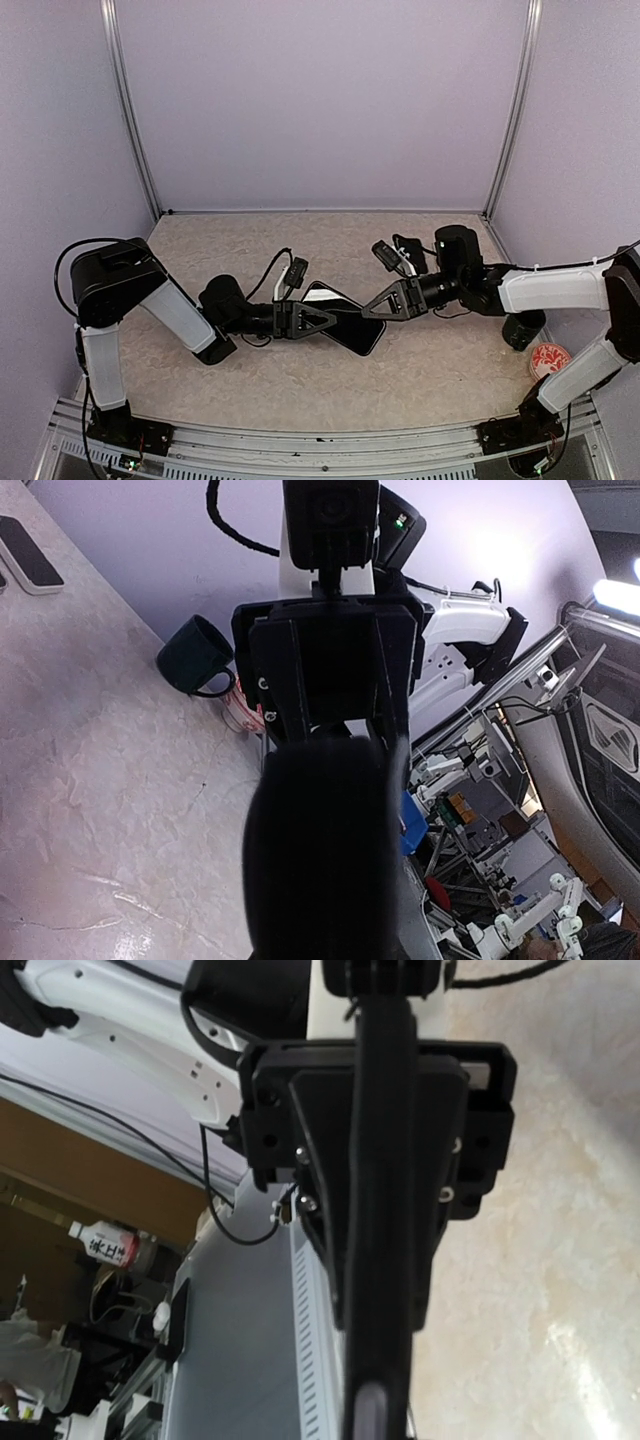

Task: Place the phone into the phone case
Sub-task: Press the phone case against the phone.

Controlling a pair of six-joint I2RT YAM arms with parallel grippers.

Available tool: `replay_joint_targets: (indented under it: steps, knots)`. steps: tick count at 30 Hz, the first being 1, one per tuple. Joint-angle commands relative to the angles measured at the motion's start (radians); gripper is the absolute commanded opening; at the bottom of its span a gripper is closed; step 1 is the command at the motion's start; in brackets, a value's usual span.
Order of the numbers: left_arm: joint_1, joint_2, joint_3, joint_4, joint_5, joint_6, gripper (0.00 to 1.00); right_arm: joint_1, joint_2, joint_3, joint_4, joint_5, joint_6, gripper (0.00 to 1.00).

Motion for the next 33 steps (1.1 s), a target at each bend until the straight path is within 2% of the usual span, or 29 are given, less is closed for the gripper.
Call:
replay_joint_targets:
  steps: [1,10,27,33]
  knots:
    - [-0.013,-0.013,0.026,-0.063,0.049,0.060,0.00,0.011,0.021,0.060,-0.028,-0.078,-0.034,0.34]
    - [-0.014,-0.075,0.081,-0.321,0.087,0.217,0.00,0.014,0.031,0.125,-0.216,-0.107,-0.157,0.34]
    - [-0.030,-0.060,0.115,-0.328,0.137,0.206,0.00,0.055,0.106,0.162,-0.301,-0.096,-0.236,0.33]
    - [-0.035,-0.054,0.123,-0.333,0.139,0.207,0.00,0.065,0.115,0.163,-0.308,-0.103,-0.251,0.27]
